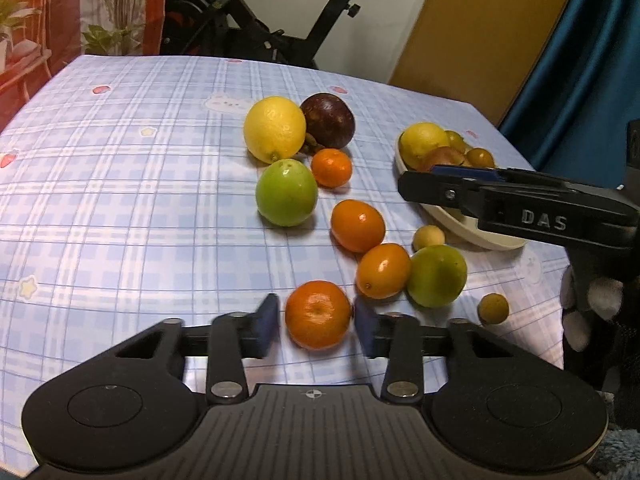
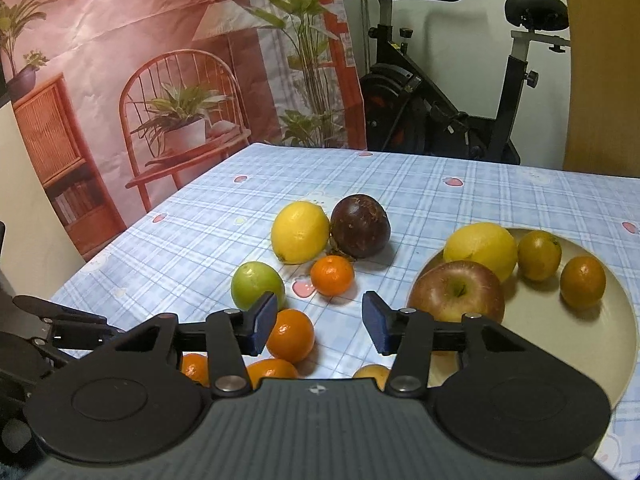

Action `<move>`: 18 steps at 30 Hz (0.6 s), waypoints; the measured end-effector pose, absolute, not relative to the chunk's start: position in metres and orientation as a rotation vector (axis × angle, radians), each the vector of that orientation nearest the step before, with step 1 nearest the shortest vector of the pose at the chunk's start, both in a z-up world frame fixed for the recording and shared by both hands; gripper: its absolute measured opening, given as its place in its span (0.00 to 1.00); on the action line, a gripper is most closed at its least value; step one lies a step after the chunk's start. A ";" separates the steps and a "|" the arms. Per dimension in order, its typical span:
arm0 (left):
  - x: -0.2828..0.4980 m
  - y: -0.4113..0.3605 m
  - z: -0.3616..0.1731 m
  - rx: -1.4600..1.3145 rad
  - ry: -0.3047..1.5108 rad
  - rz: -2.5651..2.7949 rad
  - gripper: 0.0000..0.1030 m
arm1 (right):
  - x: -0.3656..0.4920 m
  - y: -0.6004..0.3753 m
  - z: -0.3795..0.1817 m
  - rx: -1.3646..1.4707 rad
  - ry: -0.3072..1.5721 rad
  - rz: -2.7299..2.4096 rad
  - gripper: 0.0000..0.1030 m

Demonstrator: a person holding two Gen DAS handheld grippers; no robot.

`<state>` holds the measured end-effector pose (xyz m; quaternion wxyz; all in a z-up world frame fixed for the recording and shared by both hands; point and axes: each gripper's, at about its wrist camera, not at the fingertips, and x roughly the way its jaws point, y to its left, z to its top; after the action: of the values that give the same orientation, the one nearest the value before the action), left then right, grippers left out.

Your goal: Organize fruits

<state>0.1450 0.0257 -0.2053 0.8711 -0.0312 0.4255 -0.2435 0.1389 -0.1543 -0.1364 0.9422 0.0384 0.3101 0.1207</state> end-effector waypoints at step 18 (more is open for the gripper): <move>0.178 0.057 -0.209 -0.166 0.828 -0.347 0.39 | 0.215 -0.134 -0.156 -0.016 0.745 0.210 0.43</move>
<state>0.1777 0.0569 -0.2086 0.8975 -0.0804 0.3999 -0.1677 0.2152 -0.1345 -0.1557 0.9260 -0.0078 0.3631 0.1026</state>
